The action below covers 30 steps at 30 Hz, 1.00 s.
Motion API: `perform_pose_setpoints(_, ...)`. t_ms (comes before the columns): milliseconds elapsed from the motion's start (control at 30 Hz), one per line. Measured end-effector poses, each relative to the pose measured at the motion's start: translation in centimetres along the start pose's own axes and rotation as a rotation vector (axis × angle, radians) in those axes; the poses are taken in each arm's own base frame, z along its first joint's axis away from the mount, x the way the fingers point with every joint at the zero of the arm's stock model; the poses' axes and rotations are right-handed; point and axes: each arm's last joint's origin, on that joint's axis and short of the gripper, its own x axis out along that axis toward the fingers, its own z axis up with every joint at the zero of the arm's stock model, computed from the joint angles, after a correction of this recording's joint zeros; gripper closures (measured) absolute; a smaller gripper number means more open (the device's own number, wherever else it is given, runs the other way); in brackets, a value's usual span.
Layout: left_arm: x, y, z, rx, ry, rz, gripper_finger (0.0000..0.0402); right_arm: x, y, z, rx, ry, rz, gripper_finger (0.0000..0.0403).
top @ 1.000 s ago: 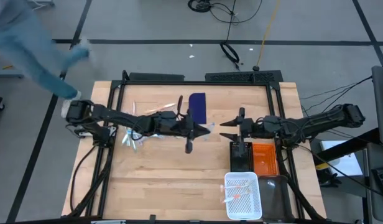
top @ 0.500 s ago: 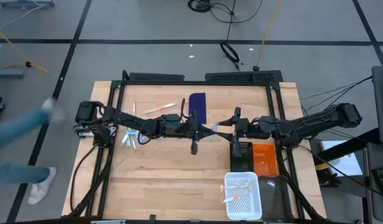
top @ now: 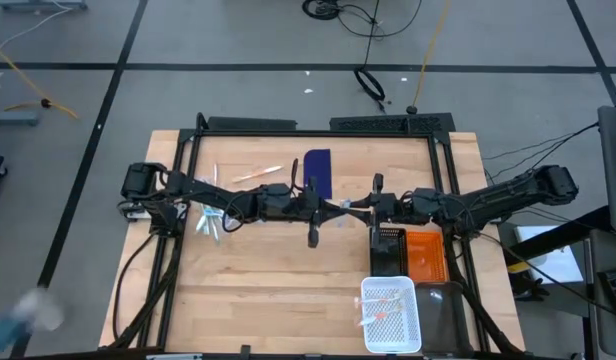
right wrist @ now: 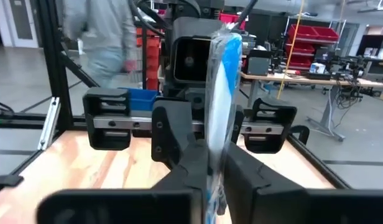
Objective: Pick & Place Toothbrushes
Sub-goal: Put the blue toothbrush into the black basket
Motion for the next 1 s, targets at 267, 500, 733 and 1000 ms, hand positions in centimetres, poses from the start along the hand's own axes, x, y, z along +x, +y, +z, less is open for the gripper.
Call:
perform_pose_setpoints(267, 0.0, 0.0, -0.1, -0.054, 0.011, 0.003, 0.0353, 0.0, 0.0, -0.1, -0.013, 0.014, 0.003, 0.0386)
perform_pose_setpoints(500, -0.3, 0.0, 0.2, -0.062, 0.028, -0.001, 0.0274, -0.9, -0.2, 0.1, -0.03, 0.06, 0.005, 0.0386)
perform_pose_setpoints(733, -0.7, 0.1, 0.2, -0.059, 0.08, 0.014, 0.0245, -3.2, 0.0, 0.5, -0.065, 0.163, 0.048, 0.0386)
perform_pose_setpoints(1000, -0.7, 0.1, -0.2, -0.058, 0.124, 0.016, 0.0243, -6.8, 0.5, 0.7, -0.114, 0.278, 0.141, 0.0386)
